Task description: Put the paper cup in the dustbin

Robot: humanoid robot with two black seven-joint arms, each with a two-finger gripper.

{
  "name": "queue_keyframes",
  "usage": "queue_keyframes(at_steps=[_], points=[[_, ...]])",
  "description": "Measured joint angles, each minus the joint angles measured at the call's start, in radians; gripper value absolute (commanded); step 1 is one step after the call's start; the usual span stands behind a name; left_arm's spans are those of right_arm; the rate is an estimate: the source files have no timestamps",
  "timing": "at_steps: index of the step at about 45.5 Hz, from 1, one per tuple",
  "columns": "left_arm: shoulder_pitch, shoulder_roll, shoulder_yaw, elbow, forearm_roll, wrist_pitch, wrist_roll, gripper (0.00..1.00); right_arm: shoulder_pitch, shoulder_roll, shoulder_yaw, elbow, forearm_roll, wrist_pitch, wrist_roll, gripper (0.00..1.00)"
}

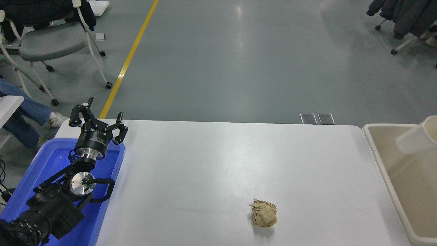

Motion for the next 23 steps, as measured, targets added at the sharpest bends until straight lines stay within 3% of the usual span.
queue_keyframes(at_steps=[23], points=[[0.000, 0.000, 0.000, 0.000, 0.000, 0.000, 0.000, 1.00, -0.320, 0.324, 0.002, -0.558, 0.471, -0.063, 0.000, 0.00]])
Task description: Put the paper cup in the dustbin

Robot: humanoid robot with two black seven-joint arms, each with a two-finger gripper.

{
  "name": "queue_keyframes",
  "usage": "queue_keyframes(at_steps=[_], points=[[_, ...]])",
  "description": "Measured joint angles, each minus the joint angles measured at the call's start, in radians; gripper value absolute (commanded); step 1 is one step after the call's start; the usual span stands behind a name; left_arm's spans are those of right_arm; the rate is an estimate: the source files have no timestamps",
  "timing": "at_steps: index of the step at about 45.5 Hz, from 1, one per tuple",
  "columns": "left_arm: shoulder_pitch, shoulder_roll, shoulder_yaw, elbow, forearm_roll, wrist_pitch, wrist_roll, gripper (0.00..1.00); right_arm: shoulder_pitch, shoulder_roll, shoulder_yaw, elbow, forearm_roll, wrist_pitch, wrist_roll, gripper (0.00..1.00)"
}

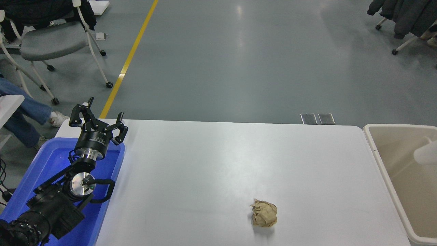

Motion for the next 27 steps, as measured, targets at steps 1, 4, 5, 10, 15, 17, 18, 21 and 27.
queue_keyframes(at_steps=[1, 4, 5, 10, 15, 17, 18, 21, 27], points=[[0.000, 0.000, 0.000, 0.000, 0.000, 0.000, 0.000, 1.00, -0.022, 0.027, 0.000, -0.039, 0.029, -0.001, 0.000, 0.00], [0.000, 0.000, 0.000, 0.000, 0.000, 0.000, 0.000, 1.00, -0.047, 0.058, 0.001, -0.091, 0.067, -0.001, -0.001, 0.00], [0.000, 0.000, 0.000, 0.000, 0.000, 0.000, 0.000, 1.00, -0.058, 0.071, 0.001, -0.112, 0.081, -0.002, -0.001, 0.00], [0.000, 0.000, 0.000, 0.000, 0.000, 0.000, 0.000, 1.00, -0.113, 0.134, 0.001, -0.211, 0.165, -0.002, -0.005, 0.00], [0.000, 0.000, 0.000, 0.001, 0.000, 0.000, 0.000, 1.00, -0.161, 0.190, 0.001, -0.280, 0.239, -0.009, -0.009, 0.00], [0.000, 0.000, 0.000, 0.001, 0.000, 0.000, 0.000, 1.00, -0.176, 0.208, 0.001, -0.301, 0.258, -0.017, -0.011, 0.00], [0.000, 0.000, 0.000, 0.000, 0.000, 0.000, 0.000, 1.00, -0.185, 0.220, 0.002, -0.313, 0.269, -0.024, -0.013, 0.00], [0.000, 0.000, 0.000, 0.000, 0.000, 0.000, 0.000, 1.00, -0.208, 0.250, 0.005, -0.341, 0.298, -0.041, -0.019, 0.00], [0.000, 0.000, 0.000, 0.000, 0.000, 0.000, -0.001, 1.00, -0.239, 0.292, 0.011, -0.376, 0.340, -0.068, -0.034, 0.00]])
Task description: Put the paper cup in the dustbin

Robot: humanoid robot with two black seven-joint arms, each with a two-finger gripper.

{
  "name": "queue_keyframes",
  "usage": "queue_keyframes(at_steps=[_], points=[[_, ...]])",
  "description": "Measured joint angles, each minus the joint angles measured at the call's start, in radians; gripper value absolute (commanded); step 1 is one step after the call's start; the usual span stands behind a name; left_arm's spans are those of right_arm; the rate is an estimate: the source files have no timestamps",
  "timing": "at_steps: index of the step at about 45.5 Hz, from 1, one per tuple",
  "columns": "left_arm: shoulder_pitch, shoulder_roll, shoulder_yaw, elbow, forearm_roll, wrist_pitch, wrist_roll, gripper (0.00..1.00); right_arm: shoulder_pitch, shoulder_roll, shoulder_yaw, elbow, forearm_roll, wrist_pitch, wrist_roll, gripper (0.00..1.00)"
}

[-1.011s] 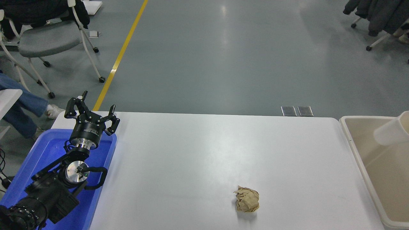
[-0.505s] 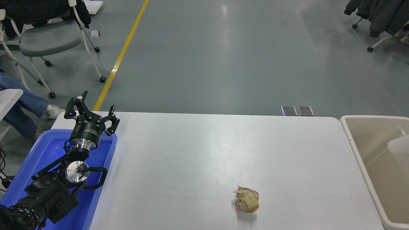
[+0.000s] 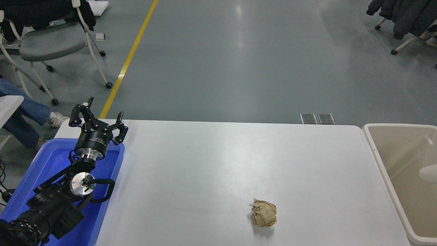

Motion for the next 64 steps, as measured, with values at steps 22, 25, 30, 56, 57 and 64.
queue_keyframes(at_steps=[22, 25, 30, 56, 57, 64], points=[[0.000, 0.000, 0.000, 0.000, 0.000, 0.000, 0.000, 1.00, -0.031, 0.048, 0.027, -0.037, 0.043, -0.092, -0.052, 0.79], [0.000, 0.000, 0.000, 0.000, 0.000, 0.000, 0.000, 1.00, -0.031, 0.053, 0.028, -0.039, 0.044, -0.117, -0.055, 0.80], [0.000, 0.000, 0.000, 0.000, 0.000, 0.000, 0.000, 1.00, -0.032, 0.065, 0.030, -0.041, 0.046, -0.181, -0.058, 0.99], [0.000, 0.000, -0.001, 0.000, 0.000, 0.000, 0.000, 1.00, 0.004, 0.094, 0.030, -0.057, 0.047, -0.350, -0.061, 0.99], [0.000, 0.000, -0.001, 0.000, 0.000, 0.000, 0.000, 1.00, 0.005, 0.095, 0.030, -0.058, 0.047, -0.351, -0.061, 0.99], [0.000, 0.000, -0.001, 0.000, 0.000, 0.000, 0.000, 1.00, 0.026, 0.092, 0.031, -0.060, 0.047, -0.335, -0.062, 0.99]])
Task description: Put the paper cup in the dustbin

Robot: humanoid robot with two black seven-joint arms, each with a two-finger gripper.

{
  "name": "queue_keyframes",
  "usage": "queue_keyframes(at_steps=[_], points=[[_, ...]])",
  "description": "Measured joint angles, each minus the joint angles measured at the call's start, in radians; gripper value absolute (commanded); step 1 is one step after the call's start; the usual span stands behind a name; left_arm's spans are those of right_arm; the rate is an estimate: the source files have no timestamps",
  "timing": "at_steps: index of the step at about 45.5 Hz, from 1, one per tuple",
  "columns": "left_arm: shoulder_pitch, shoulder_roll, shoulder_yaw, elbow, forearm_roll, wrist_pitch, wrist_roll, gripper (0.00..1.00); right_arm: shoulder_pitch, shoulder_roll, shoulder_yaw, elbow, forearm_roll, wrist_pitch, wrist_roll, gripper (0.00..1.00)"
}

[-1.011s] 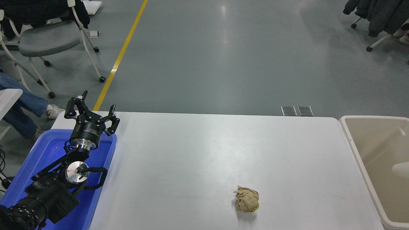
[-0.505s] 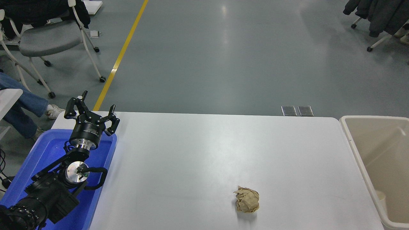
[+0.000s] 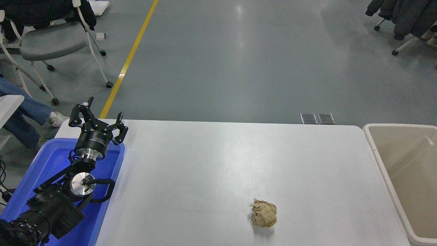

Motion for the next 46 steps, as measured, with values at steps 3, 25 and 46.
queue_keyframes(at_steps=[3, 25, 46], points=[[0.000, 0.000, 0.000, 0.000, 0.000, 0.000, 0.000, 1.00, 0.013, -0.008, 0.013, 0.000, 0.008, 0.019, 0.000, 0.99], [0.000, 0.000, 0.001, 0.000, 0.000, 0.000, 0.001, 1.00, 0.022, -0.319, 0.498, 0.638, 0.023, 0.070, 0.006, 0.99], [0.000, 0.000, 0.000, 0.000, 0.000, 0.000, 0.000, 1.00, -0.211, -0.267, 1.064, 1.110, -0.164, 0.070, 0.008, 0.99]])
